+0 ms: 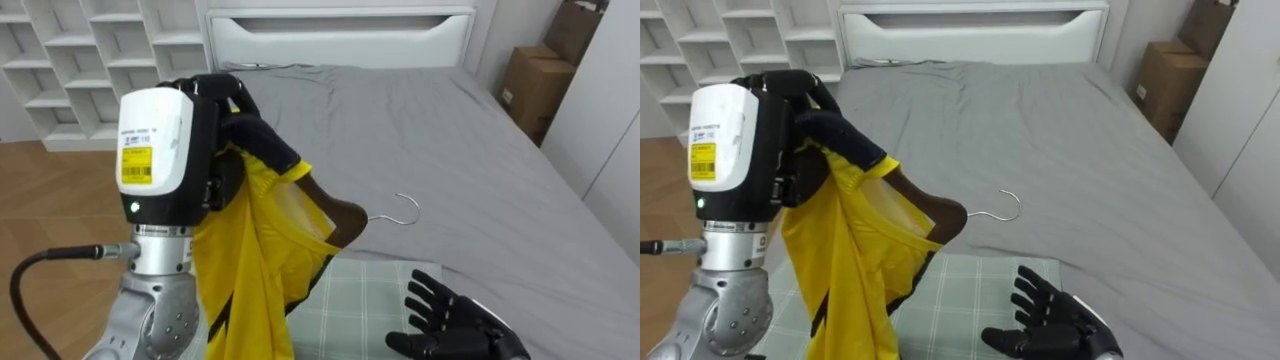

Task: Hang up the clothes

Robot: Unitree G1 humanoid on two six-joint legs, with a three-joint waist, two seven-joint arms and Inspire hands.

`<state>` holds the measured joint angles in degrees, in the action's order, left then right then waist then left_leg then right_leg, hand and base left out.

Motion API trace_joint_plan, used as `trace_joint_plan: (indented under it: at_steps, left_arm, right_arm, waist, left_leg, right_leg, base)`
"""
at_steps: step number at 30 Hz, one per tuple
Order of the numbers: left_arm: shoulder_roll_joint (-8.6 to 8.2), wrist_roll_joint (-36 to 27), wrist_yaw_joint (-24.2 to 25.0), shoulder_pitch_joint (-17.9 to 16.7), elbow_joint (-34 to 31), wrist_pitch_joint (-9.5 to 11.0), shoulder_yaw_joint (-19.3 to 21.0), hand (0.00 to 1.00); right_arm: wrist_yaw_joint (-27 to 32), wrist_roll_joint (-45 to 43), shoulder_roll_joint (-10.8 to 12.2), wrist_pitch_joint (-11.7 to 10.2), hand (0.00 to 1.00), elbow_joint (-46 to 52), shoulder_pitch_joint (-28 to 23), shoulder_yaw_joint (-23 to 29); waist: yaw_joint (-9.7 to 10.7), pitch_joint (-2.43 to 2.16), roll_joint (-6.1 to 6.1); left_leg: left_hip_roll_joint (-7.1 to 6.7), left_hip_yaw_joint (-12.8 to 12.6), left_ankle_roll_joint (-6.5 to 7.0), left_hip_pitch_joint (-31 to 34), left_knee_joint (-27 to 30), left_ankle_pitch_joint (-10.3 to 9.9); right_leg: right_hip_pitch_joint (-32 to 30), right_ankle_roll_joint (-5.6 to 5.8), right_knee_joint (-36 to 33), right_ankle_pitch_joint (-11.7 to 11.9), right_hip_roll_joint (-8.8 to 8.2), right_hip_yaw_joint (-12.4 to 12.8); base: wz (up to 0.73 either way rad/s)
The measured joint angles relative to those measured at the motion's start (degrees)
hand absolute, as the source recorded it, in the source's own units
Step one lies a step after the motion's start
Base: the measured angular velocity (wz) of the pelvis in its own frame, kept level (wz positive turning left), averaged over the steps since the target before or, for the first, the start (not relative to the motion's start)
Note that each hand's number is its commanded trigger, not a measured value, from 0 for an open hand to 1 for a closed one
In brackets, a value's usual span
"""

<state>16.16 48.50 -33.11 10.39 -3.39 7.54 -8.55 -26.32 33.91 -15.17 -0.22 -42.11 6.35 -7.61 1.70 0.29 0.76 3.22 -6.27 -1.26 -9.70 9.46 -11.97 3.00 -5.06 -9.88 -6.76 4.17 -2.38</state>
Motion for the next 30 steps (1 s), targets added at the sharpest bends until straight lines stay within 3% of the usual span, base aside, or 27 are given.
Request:
trace_joint_plan:
  at_steps: [13,22,30]
  left_arm:
    - [0.19,-0.45,0.03,0.0,0.0,0.03,0.36,1.0]
    - [0.1,-0.35,-0.13,0.01,-1.16,0.15,0.36,1.0]
    - [0.05,1.15,-1.52,0.65,-5.01,0.64,-1.52,1.0]
  right_arm:
    - [0.0,-0.44,-0.47,0.0,0.0,-1.04,0.0,-0.06]
    - [0.84,-0.36,0.75,-0.1,0.0,-1.04,0.25,-0.44]
    - [1.43,-0.49,1.81,-0.4,0.0,-0.88,2.45,-7.3]
  waist:
    - [0.0,0.07,-0.51]
    - [-0.43,0.3,-1.14]
    - [-0.49,0.44,-1.87]
  left_leg:
    - [0.01,-0.01,0.0,0.07,-0.01,0.0]
    - [0.0,0.31,0.0,0.5,0.05,0.0]
    - [-0.03,0.32,0.0,0.61,0.05,0.0]
  right_leg:
    - [0.33,0.0,0.08,0.0,-0.01,-0.02]
    - [-0.17,0.02,0.09,-0.01,0.0,-0.01]
    - [-0.14,0.02,0.13,-0.02,-0.1,-0.28]
  base:
    - [0.0]
    - [0.0]
    - [0.0]
